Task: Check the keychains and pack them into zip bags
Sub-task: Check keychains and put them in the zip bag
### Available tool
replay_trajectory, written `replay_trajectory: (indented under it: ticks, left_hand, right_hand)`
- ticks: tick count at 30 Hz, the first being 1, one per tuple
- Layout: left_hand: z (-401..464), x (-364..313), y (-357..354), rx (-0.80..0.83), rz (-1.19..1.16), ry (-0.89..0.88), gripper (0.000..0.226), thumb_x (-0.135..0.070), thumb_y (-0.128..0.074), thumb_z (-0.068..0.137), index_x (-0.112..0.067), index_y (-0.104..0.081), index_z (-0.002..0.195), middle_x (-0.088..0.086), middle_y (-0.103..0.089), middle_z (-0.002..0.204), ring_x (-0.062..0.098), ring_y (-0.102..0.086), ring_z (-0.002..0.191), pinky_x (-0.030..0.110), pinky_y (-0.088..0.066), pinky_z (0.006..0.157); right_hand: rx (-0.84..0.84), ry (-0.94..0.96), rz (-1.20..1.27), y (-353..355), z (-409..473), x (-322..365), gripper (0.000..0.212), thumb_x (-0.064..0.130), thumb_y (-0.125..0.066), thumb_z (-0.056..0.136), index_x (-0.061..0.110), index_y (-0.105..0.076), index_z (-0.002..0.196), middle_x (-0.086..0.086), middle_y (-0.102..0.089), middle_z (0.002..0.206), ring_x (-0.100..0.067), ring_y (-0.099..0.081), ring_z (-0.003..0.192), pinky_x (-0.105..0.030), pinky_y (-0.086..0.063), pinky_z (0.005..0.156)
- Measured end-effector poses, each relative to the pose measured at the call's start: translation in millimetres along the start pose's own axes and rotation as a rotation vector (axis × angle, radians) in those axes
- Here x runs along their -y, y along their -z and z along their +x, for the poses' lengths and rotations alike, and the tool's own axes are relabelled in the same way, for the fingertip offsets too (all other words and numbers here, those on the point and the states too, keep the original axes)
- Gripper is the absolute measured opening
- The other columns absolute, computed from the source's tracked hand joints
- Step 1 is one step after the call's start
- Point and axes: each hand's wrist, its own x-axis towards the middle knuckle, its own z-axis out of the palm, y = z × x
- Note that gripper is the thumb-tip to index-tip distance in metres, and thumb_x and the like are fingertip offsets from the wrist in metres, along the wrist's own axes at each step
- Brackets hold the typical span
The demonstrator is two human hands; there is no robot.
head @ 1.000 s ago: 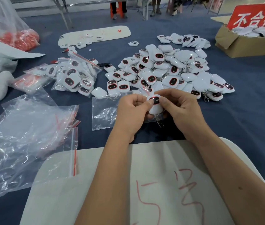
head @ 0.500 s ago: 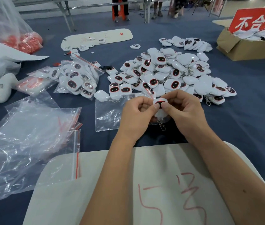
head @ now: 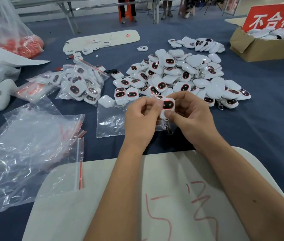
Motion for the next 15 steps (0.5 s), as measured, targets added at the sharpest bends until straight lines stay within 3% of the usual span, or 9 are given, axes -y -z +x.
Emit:
replay_trajectory:
  ticks: [3,6,12,15]
  left_hand:
    - [2,2,-2,-0.149,0.053,0.002,0.021,-0.026,-0.067,0.099,-0.015,-0.067,0.081,-0.004,-0.065,0.073,0.009,-0.059,0.067,0.028,-0.052,0.067]
    - [2,7,0,-0.259,0.235,0.026,0.019,-0.033,-0.072,0.092,-0.021,-0.06,0.083,-0.01,-0.062,0.075,0.0,-0.056,0.065,0.01,-0.042,0.064]
    - [1,8,-5,-0.259,0.49,-0.006,0.043,-0.048,-0.083,0.077,-0.019,-0.053,0.086,-0.004,-0.06,0.081,0.013,-0.056,0.074,0.022,-0.042,0.065]
    - [1,7,-5,-0.26,0.539,-0.017,0.036,-0.042,-0.08,0.079,-0.018,-0.055,0.086,-0.003,-0.062,0.081,0.016,-0.058,0.077,0.029,-0.046,0.07]
  right_hand:
    - [-0.099,-0.025,0.062,0,1,0,0.025,-0.006,-0.072,0.092,0.012,-0.069,0.109,-0.002,-0.079,0.091,-0.012,-0.072,0.082,-0.025,-0.058,0.079]
    - [-0.195,-0.046,0.091,4,4,-2,0.024,-0.001,-0.074,0.092,0.011,-0.07,0.112,0.003,-0.077,0.089,-0.008,-0.07,0.081,-0.021,-0.056,0.077]
    - [-0.26,-0.15,0.244,5,9,-9,0.016,0.006,-0.076,0.094,0.013,-0.075,0.109,0.003,-0.076,0.085,-0.009,-0.068,0.077,-0.022,-0.056,0.075]
    - [-0.274,-0.23,0.265,4,12,-11,0.005,0.011,-0.072,0.098,0.013,-0.075,0.095,0.0,-0.073,0.078,-0.013,-0.063,0.071,-0.03,-0.054,0.078]
